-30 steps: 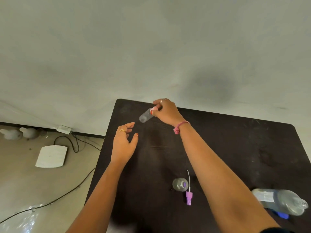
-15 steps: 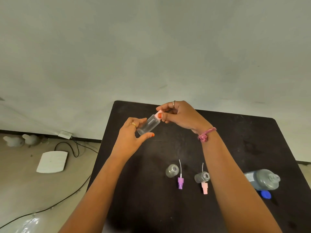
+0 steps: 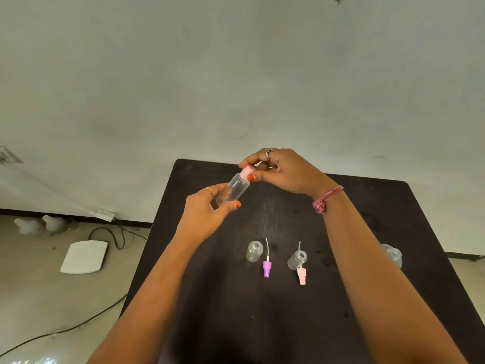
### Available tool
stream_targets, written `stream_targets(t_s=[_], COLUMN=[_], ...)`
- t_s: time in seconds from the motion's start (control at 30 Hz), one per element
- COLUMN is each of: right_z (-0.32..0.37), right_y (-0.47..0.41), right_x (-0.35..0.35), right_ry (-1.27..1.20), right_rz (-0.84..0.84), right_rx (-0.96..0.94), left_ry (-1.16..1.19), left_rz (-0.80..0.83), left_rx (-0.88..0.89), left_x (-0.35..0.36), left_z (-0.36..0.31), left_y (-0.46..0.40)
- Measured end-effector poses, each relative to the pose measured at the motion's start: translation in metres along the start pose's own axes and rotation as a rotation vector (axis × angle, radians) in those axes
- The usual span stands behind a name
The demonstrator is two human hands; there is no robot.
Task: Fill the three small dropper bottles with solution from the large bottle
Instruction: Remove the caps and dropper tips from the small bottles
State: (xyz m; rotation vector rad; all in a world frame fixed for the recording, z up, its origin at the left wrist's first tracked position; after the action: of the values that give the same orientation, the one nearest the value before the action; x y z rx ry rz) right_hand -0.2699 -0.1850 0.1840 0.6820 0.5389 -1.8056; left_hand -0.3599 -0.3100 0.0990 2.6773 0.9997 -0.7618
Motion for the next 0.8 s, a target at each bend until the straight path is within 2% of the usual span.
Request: stream_targets(t_s=[0.1, 0.23, 0.3, 0.4, 0.53, 0.7, 0.8], right_z=[0.005, 0.003, 0.004, 0.009, 0.005, 0.008, 0.003], right_y=[0.010, 0.018, 0.021, 0.027, 0.030, 0.034, 0.035], right_x=[-0.005, -0.019, -0.023, -0.025, -0.026, -0.024, -0.019], right_ry=[-0.014, 0.115, 0.154, 0.143, 0.152, 0.173, 0.154], right_rz=[0.096, 0.022, 0.020, 0.115, 0.111, 0.146, 0.161], right_rx=[0.058, 0.159, 0.124, 0.049, 0.118, 0.033, 0.083], left_ry=[0.015, 0.049, 0.045, 0.053, 0.052, 0.056, 0.051], left_rz=[-0.035, -0.059, -0.066, -0.088, -0.119, -0.122, -0.118], left_rx=[0.000, -0.002, -0.001, -0.018, -0.017, -0.045, -0.054], left_x=[0.003, 0.010, 0.013, 0.016, 0.019, 0.024, 0.026], left_z=[-0.012, -0.026, -0.031, -0.034, -0.040, -0.039, -0.036], left_y=[0.010, 0.019, 0.023, 0.029, 0.036, 0.041, 0.044])
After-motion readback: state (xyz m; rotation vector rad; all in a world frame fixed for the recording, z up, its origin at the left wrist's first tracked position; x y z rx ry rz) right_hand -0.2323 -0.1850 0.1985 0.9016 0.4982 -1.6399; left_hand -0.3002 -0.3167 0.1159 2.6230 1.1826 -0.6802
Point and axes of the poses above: each hand's wrist, its own y-axis away from the middle knuckle, its own x-axis out of the palm, z = x × y, the point moved 9 cm from there along -y, towards the middle knuckle, and after that the axes turned 1 degree about -x, right-handed, at the moved point
